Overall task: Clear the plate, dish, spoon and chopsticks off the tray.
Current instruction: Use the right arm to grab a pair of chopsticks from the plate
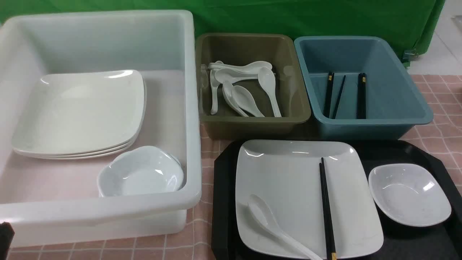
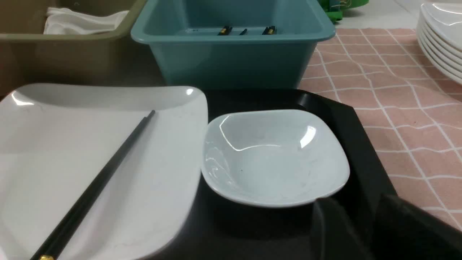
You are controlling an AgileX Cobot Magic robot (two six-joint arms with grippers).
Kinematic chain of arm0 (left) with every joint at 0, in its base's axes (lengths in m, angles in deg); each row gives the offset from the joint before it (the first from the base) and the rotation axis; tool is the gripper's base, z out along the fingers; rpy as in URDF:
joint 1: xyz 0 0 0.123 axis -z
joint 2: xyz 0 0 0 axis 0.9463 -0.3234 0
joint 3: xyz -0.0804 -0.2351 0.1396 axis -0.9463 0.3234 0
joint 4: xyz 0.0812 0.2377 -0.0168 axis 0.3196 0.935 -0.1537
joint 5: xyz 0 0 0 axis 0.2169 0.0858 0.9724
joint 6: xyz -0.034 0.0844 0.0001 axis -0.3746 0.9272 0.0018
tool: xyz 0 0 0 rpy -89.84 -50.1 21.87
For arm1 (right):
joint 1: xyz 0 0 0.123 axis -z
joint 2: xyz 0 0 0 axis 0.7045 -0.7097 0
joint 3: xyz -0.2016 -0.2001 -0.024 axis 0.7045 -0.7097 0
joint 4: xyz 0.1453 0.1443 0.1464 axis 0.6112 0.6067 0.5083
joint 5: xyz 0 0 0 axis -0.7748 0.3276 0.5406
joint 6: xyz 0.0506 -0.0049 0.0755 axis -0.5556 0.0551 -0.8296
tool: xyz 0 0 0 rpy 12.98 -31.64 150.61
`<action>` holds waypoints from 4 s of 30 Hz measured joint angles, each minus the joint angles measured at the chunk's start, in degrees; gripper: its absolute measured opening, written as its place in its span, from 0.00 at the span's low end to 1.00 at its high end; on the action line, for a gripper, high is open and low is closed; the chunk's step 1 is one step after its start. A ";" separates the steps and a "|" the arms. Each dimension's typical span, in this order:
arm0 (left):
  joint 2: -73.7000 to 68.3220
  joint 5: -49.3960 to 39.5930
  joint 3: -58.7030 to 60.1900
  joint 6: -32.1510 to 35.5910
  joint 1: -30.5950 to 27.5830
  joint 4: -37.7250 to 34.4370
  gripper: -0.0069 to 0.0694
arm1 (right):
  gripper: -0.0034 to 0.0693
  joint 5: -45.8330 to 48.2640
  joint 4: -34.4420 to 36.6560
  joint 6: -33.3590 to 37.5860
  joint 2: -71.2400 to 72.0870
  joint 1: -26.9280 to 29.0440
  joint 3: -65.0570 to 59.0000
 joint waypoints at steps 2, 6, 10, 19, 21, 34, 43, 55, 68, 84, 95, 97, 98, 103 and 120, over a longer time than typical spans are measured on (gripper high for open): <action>0.00 0.00 0.00 0.00 0.00 0.00 0.12 | 0.38 0.00 0.00 0.00 0.00 0.00 0.00; 0.00 0.00 0.00 0.00 0.00 0.00 0.12 | 0.38 0.00 0.00 0.00 0.00 0.00 0.00; 0.00 0.00 0.00 0.00 0.00 0.00 0.12 | 0.38 0.00 0.00 0.00 0.00 0.00 0.00; 0.00 0.00 0.00 0.00 0.00 0.00 0.12 | 0.38 0.00 0.00 0.00 0.00 0.00 0.00; 0.00 0.00 0.00 0.00 0.00 0.00 0.12 | 0.38 0.00 0.00 0.00 0.00 0.00 0.00; 0.00 0.00 0.00 0.00 0.00 0.00 0.12 | 0.38 0.00 0.00 0.00 0.00 0.00 0.00; 0.00 0.00 0.00 0.00 0.00 0.00 0.12 | 0.38 0.00 0.00 0.00 0.00 0.00 0.00; 0.00 0.00 0.00 0.00 0.00 0.00 0.12 | 0.38 -0.12 0.00 0.00 0.00 0.00 0.00; 0.00 0.00 0.00 0.00 0.00 0.00 0.12 | 0.38 -8.49 24.92 -41.50 0.00 0.00 -0.48; 0.00 0.00 0.00 0.00 0.00 0.00 0.12 | 0.30 -17.28 24.47 -43.64 0.05 0.00 4.76; 0.00 0.00 0.00 0.00 0.00 0.00 0.12 | 0.09 2.41 23.79 -5.00 -15.57 0.00 36.06; 0.00 0.00 0.00 0.00 0.00 0.00 0.12 | 0.09 12.50 23.58 -2.26 -22.19 0.00 39.87; 0.00 0.00 0.00 0.00 0.00 0.00 0.12 | 0.09 12.50 23.57 -2.08 -22.19 0.00 40.22; 0.00 0.00 0.00 0.00 0.00 0.00 0.12 | 0.12 38.51 22.40 3.43 -43.73 0.00 44.65; 0.00 0.00 0.00 0.01 0.00 0.00 0.12 | 0.57 35.61 5.35 -15.38 -84.06 -26.62 54.57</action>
